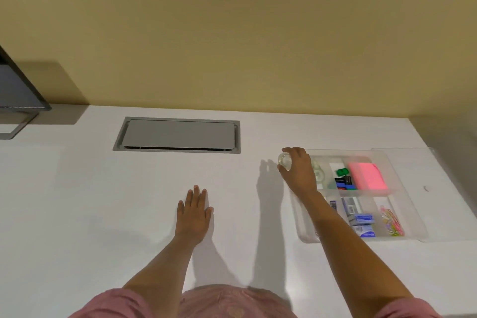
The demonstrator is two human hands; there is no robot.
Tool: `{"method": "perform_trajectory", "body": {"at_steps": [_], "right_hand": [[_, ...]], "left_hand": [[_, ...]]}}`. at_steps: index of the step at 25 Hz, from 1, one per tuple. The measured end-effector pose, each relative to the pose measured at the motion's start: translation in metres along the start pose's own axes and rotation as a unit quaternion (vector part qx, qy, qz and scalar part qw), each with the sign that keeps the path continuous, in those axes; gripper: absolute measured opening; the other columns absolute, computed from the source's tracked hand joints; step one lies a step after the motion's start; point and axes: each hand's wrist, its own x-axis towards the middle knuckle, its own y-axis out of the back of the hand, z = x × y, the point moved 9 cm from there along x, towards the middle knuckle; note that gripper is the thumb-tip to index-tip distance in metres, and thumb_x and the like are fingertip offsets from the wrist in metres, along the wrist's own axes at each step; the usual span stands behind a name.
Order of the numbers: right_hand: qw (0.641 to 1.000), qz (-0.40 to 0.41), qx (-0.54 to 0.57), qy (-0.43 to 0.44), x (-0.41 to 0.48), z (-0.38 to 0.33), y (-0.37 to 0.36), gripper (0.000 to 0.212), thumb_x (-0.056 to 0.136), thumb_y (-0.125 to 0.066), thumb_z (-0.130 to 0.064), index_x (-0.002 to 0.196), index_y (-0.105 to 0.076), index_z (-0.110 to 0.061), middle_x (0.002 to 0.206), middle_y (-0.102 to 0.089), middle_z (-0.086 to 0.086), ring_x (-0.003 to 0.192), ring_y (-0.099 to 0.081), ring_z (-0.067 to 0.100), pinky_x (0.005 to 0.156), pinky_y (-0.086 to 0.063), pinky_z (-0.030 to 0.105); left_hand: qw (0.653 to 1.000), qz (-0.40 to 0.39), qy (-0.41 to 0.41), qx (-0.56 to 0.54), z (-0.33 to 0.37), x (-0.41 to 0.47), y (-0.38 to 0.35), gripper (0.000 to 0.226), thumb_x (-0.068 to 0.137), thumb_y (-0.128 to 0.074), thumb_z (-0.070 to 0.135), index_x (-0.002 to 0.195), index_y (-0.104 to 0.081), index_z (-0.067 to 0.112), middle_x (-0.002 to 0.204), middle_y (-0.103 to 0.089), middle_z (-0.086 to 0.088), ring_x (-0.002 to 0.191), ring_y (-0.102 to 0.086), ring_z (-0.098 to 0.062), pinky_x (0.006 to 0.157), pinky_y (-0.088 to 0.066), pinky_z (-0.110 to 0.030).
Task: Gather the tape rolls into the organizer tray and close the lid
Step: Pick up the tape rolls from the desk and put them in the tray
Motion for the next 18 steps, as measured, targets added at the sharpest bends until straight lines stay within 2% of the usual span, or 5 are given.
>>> {"method": "perform_trajectory", "body": {"at_steps": [4, 6, 9, 12, 18], "right_hand": [[0.998, 0.018, -0.016, -0.051, 0.002, 0.068, 0.037, 0.044, 0.079, -0.068, -0.004, 0.121, -0.057, -0.007, 0.127, -0.052, 0.017, 0.116, -0.05, 0.035, 0.089, -0.047, 0.036], [0.998, -0.01, -0.047, -0.05, 0.001, 0.091, 0.042, 0.043, 0.079, -0.069, -0.005, 0.121, -0.057, -0.007, 0.127, -0.052, 0.017, 0.116, -0.05, 0.035, 0.088, -0.048, 0.038], [0.993, -0.065, -0.091, -0.026, 0.001, 0.108, 0.035, 0.043, 0.08, -0.068, -0.008, 0.121, -0.056, -0.007, 0.126, -0.053, 0.017, 0.115, -0.051, 0.034, 0.088, -0.049, 0.04], [0.984, -0.09, -0.15, 0.014, 0.004, 0.11, 0.028, 0.039, 0.083, -0.065, -0.013, 0.12, -0.057, -0.007, 0.119, -0.058, 0.016, 0.109, -0.054, 0.033, 0.089, -0.047, 0.038], [0.955, -0.145, -0.257, 0.036, 0.014, 0.108, 0.014, 0.03, 0.086, -0.058, -0.014, 0.116, -0.058, -0.01, 0.114, -0.062, 0.011, 0.105, -0.057, 0.028, 0.09, -0.044, 0.036]], "left_hand": [[1.0, 0.017, -0.007, 0.007, 0.05, 0.001, -0.014, 0.09, 0.072, 0.02, 0.053, 0.152, -0.001, 0.017, 0.161, 0.007, -0.006, 0.15, 0.002, -0.023, 0.122, -0.005, -0.042], [1.0, 0.026, -0.003, 0.009, 0.069, 0.002, -0.023, 0.098, 0.063, 0.024, 0.051, 0.152, -0.001, 0.017, 0.161, 0.007, -0.006, 0.15, 0.002, -0.023, 0.121, -0.004, -0.042], [0.999, 0.032, 0.003, -0.002, 0.091, 0.001, -0.028, 0.089, 0.074, 0.018, 0.053, 0.152, -0.002, 0.017, 0.161, 0.005, -0.007, 0.15, 0.001, -0.024, 0.121, -0.005, -0.043], [1.0, 0.022, 0.011, 0.014, 0.103, 0.003, -0.037, 0.057, 0.102, -0.013, 0.041, 0.152, 0.0, 0.017, 0.161, 0.008, -0.006, 0.15, 0.003, -0.023, 0.122, -0.004, -0.042], [1.0, 0.014, 0.018, 0.005, 0.111, 0.004, -0.043, 0.056, 0.104, -0.02, 0.036, 0.152, 0.001, 0.018, 0.161, 0.009, -0.005, 0.15, 0.004, -0.021, 0.123, -0.004, -0.041]]}}
